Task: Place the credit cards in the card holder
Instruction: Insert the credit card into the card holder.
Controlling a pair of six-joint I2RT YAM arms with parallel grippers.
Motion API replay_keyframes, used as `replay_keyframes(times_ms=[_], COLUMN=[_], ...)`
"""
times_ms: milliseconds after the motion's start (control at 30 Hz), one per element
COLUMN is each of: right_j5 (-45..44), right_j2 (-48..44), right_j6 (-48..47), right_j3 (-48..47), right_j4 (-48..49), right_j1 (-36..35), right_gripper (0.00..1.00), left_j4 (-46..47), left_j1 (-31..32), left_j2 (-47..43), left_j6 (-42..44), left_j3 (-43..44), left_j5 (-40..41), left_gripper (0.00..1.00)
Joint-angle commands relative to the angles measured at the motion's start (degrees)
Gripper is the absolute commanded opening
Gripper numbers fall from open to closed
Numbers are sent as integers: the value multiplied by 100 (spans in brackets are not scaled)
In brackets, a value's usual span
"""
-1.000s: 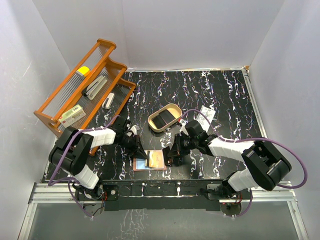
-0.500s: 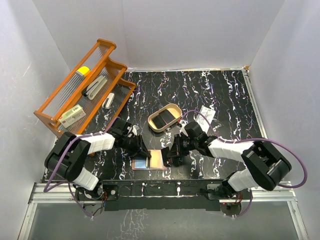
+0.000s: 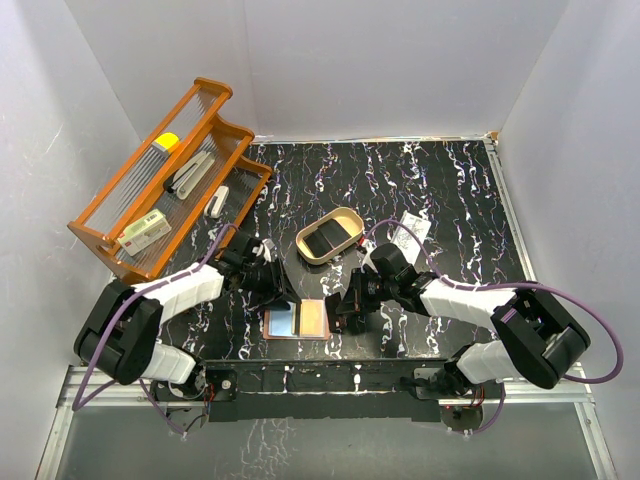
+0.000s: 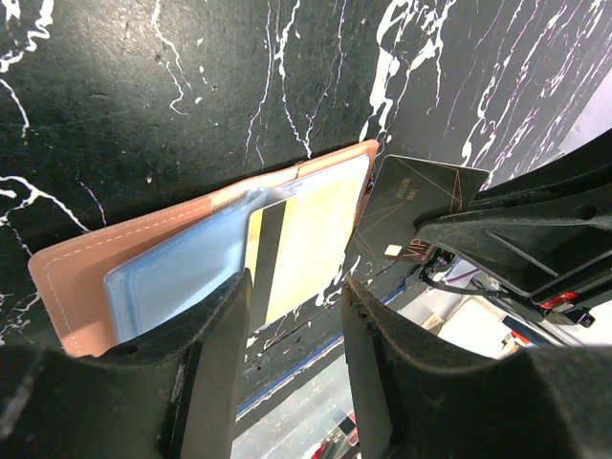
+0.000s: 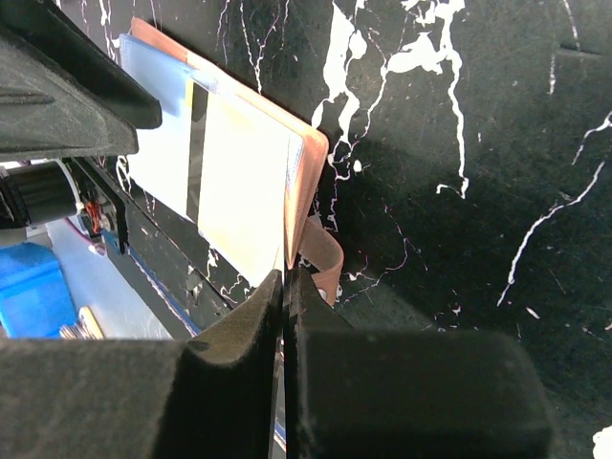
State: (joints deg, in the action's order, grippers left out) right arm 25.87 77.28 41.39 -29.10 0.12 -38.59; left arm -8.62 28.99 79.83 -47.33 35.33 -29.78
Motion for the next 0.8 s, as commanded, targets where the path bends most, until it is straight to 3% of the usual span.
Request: replay_keyframes(times_ms=[0,100,200,533,667,767], right_j5=[-135,-172,-165,-159,-137,-158], right_j2=[-79,-80,-64,-22,-32,-69], right_j6=[187,226,247,272,285,269], right_j3=[45,92,111,184,191,194], right_j4=[274,311,361,500,520,500], right_j1=[-23,-19,-22,-28,-29,-30], right_gripper=[0,0,0,0,0,0], left_j4=[109,269,409,1013,392,-497], left_j1=[118,199,305,578,590,590], left_j2=[24,94,239,382,159,-46], left_j6=[-159,-254,-294,-661,-443,-112], left_j3=[-158,-215,-184,-107,130,449], left_j5=[-58,-54,-101,-334,-33,626], left_gripper=[41,38,27,21,20,2])
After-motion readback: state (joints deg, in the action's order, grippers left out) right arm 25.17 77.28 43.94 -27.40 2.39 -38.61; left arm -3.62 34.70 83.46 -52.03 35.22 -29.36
